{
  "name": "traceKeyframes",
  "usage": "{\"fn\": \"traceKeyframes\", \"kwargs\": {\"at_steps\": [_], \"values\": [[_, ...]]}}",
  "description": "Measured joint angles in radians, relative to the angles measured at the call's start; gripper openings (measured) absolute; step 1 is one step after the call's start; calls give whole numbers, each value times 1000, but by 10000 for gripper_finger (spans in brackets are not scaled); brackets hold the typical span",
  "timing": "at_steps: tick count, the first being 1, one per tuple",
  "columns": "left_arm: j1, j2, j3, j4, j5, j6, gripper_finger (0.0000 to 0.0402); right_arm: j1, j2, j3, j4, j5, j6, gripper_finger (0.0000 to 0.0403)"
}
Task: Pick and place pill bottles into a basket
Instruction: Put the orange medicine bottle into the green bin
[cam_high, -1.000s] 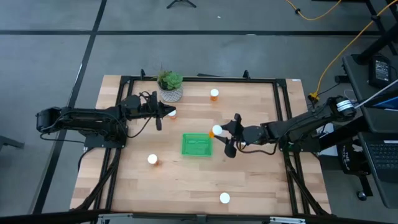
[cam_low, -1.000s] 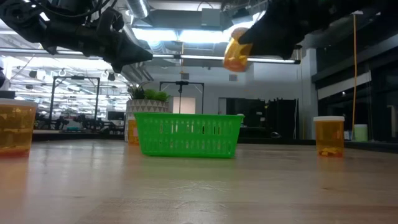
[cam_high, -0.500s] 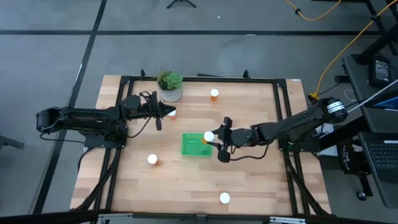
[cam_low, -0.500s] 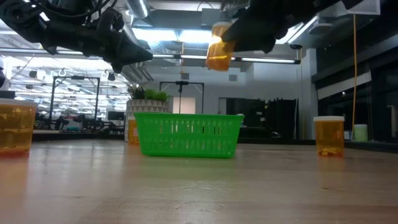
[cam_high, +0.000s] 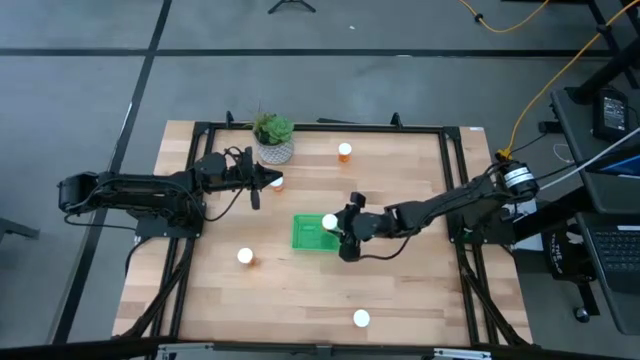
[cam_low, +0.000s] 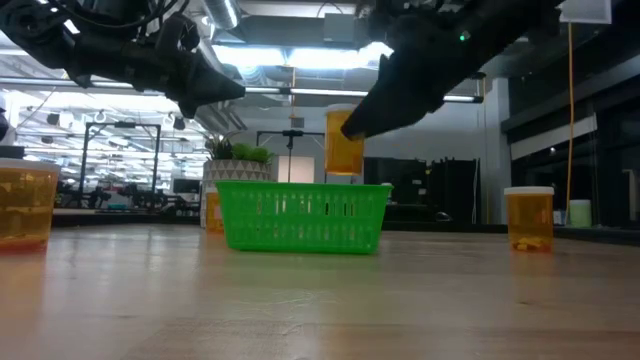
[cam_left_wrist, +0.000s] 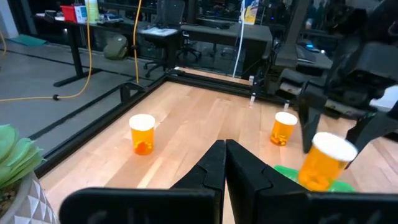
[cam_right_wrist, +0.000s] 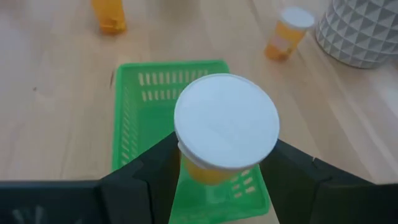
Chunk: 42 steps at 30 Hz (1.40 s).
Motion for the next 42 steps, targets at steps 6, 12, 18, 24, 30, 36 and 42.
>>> {"fn": "traceKeyframes", "kwargs": {"at_steps": [6, 12, 18, 24, 30, 36, 42], "values": [[0, 0, 0, 0, 0, -6, 6, -24, 26, 0, 1, 0, 20, 206], [0, 0, 0, 0, 0, -6, 6, -24, 45, 0, -5, 0, 22, 206], [0, 0, 0, 0, 0, -6, 6, -24, 61, 0, -11, 0, 26, 206], [0, 0, 0, 0, 0, -6, 6, -24, 62, -1, -26, 0, 50, 206], [0, 0, 0, 0, 0, -6, 6, -24, 62, -16, -3, 1, 62, 206], [0, 0, 0, -1, 0, -6, 6, -24, 62, -83, 127, 0, 78, 206], [0, 0, 0, -1, 0, -6, 6, -24, 62, -111, 156, 0, 78, 206]]}}
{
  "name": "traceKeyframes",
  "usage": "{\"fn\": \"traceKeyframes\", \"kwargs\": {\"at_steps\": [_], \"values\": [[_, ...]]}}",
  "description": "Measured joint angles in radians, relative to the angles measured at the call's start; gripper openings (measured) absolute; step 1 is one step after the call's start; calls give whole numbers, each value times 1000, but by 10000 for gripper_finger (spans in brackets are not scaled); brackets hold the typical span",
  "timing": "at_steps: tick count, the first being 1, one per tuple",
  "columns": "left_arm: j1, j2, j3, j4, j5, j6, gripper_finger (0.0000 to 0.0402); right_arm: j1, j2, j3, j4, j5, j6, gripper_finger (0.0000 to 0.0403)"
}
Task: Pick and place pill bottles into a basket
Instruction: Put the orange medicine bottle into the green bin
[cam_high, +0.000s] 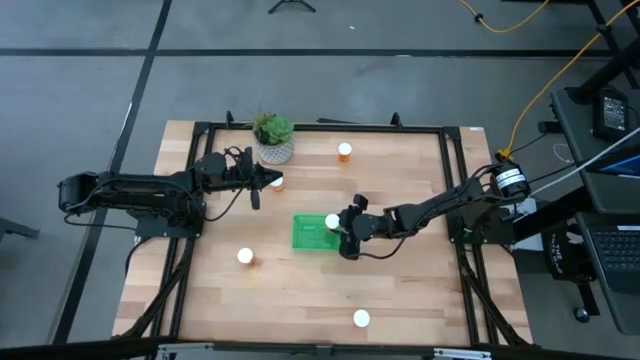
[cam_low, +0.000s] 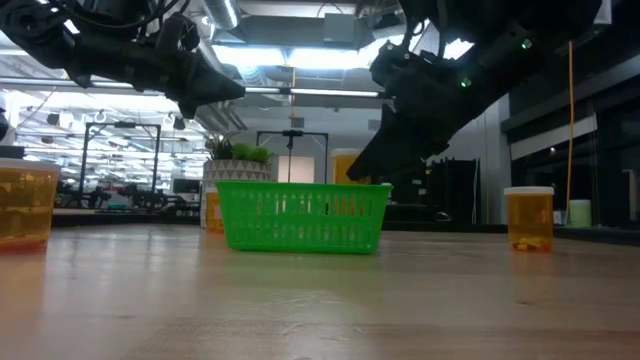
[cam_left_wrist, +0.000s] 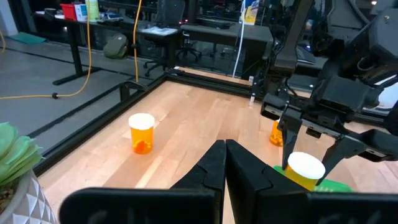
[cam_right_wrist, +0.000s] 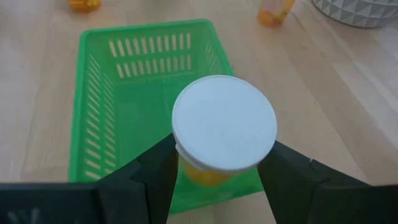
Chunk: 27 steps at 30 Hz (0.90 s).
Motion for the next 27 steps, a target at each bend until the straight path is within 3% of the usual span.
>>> {"fn": "traceKeyframes", "kwargs": {"at_steps": [27], "values": [[0, 0, 0, 0, 0, 0, 6, 0, 42, -9, 49, 0, -21, 206]]}}
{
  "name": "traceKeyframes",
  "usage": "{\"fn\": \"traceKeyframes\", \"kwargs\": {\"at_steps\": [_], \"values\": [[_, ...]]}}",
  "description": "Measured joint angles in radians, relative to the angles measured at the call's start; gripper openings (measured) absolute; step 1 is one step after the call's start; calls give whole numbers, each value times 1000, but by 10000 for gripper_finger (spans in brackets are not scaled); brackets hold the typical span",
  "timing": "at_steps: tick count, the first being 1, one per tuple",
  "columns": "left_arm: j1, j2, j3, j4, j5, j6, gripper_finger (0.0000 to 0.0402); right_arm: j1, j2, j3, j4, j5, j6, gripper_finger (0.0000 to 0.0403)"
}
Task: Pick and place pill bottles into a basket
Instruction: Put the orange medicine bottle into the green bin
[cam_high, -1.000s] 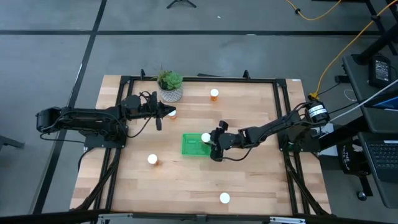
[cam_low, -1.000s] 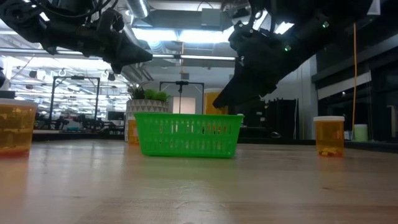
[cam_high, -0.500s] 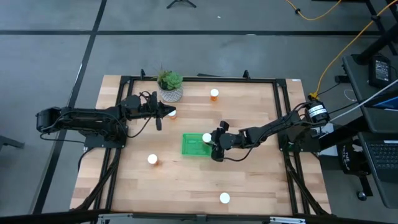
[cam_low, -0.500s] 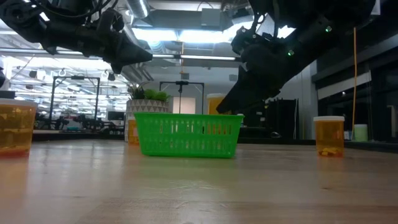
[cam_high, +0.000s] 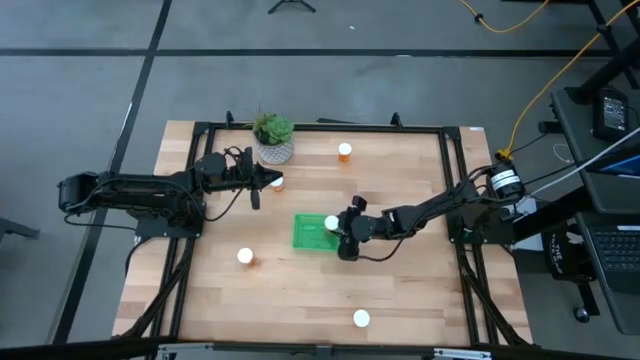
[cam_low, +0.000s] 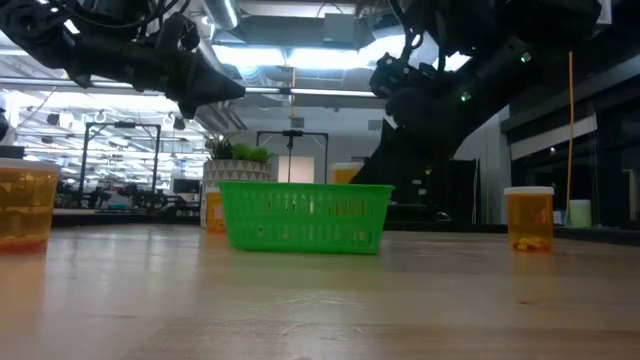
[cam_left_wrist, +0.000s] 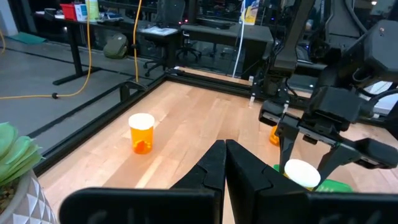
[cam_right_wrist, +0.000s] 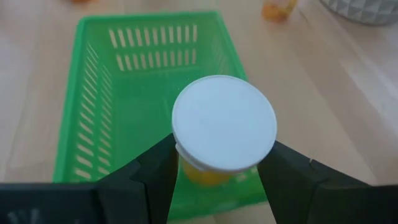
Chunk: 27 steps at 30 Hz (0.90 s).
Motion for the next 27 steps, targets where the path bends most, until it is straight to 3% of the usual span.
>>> {"fn": "traceKeyframes", "kwargs": {"at_steps": [27], "values": [[0, 0, 0, 0, 0, 0, 6, 0, 1, 1, 1, 7, -61, 206]]}}
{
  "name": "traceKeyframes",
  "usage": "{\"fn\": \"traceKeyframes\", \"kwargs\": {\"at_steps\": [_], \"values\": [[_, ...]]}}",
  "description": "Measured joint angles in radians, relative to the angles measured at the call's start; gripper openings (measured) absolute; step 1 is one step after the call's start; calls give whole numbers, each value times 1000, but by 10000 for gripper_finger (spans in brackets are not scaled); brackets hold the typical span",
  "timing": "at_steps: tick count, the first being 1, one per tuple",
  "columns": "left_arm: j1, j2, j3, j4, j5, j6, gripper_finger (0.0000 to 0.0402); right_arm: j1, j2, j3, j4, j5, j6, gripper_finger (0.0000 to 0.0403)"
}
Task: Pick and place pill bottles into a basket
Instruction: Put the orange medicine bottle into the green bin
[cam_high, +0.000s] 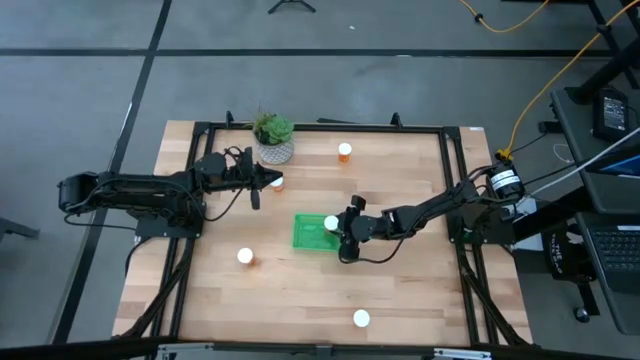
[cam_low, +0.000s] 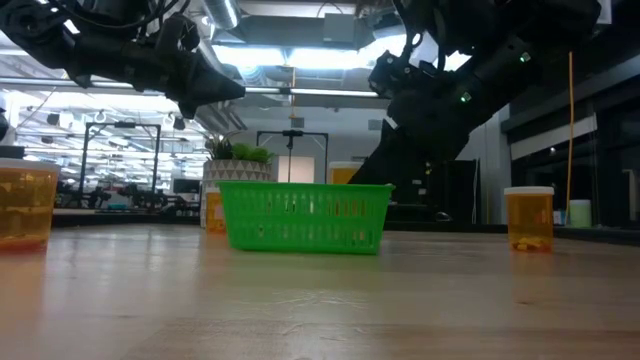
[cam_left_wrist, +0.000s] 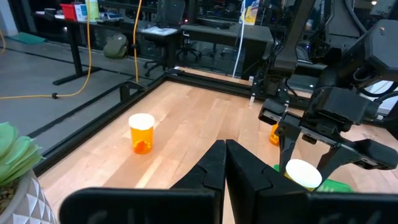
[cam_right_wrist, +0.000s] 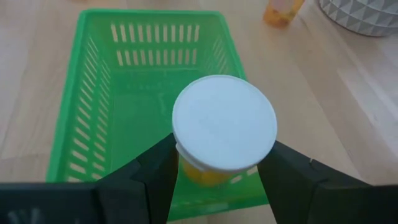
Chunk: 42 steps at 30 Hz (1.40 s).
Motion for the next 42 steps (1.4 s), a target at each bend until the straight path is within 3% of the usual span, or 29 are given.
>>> {"fn": "traceKeyframes", "kwargs": {"at_steps": [17, 42], "values": [[0, 0, 0, 0, 0, 0, 6, 0, 0, 0, 0, 1, -27, 238], [0, 0, 0, 0, 0, 0, 6, 0, -5, 2, -8, 1, -49, 239]]}}
